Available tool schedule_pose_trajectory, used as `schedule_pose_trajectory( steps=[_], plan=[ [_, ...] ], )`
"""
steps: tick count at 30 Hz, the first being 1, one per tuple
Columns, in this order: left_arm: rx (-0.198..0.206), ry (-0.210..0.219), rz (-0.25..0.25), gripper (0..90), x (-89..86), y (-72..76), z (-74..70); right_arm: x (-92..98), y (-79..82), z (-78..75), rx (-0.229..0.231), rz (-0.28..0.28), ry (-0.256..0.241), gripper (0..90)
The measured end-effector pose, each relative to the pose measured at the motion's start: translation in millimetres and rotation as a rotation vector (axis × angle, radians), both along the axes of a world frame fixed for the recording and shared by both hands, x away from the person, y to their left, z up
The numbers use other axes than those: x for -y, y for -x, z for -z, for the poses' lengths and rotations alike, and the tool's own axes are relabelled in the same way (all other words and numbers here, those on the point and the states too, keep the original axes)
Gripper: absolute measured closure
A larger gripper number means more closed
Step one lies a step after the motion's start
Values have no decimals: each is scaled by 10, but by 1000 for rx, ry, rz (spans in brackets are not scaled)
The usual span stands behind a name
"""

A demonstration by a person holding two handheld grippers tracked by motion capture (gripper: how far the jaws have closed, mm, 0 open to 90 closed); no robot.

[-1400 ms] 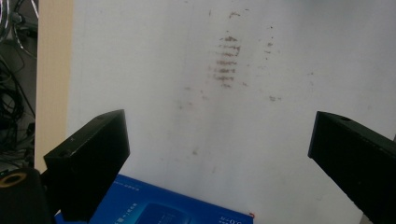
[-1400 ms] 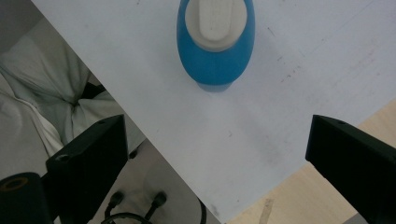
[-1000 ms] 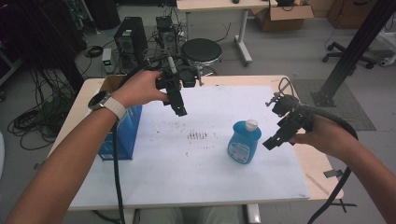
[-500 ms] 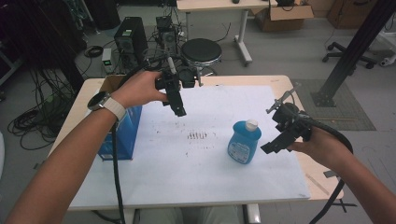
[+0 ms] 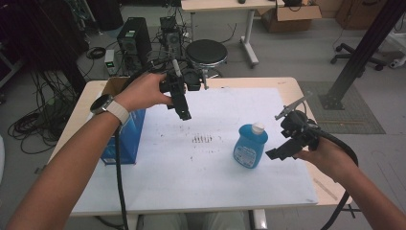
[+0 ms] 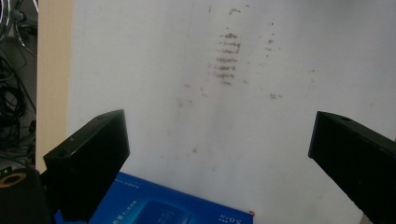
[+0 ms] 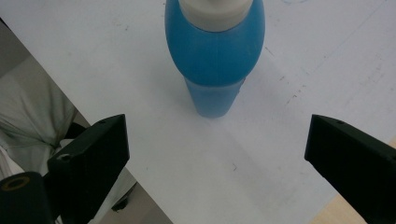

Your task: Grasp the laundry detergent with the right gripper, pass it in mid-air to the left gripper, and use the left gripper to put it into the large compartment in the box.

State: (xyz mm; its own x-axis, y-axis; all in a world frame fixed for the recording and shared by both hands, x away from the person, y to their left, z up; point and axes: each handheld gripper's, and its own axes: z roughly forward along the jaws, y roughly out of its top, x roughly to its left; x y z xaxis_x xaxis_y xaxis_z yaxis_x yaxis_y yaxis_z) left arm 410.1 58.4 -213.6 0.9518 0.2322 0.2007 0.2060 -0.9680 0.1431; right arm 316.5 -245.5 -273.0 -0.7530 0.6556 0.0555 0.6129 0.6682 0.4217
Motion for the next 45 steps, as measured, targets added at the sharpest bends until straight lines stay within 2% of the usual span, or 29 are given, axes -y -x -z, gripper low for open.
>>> schedule_pose_trajectory(
  steps=[3,8,18,30,33,40,45],
  plan=[
    [-7,-3,1,58,-3,0,37,8,15,50,28,-7,-29,64],
    [-11,-2,0,58,-16,-3,60,19,26,108,46,-2,-45,65],
    [-11,2,-6,58,-32,-12,55,68,86,289,104,11,-144,69],
    [-14,6,-7,58,-28,-17,66,116,129,421,161,17,-203,69],
    [-16,1,-9,58,-26,-15,77,140,135,449,179,22,-232,67],
    [-18,2,-8,58,-27,-18,89,167,160,518,230,27,-273,69],
    [-20,5,-10,58,-36,-18,98,179,168,553,244,31,-288,70]
  ],
)
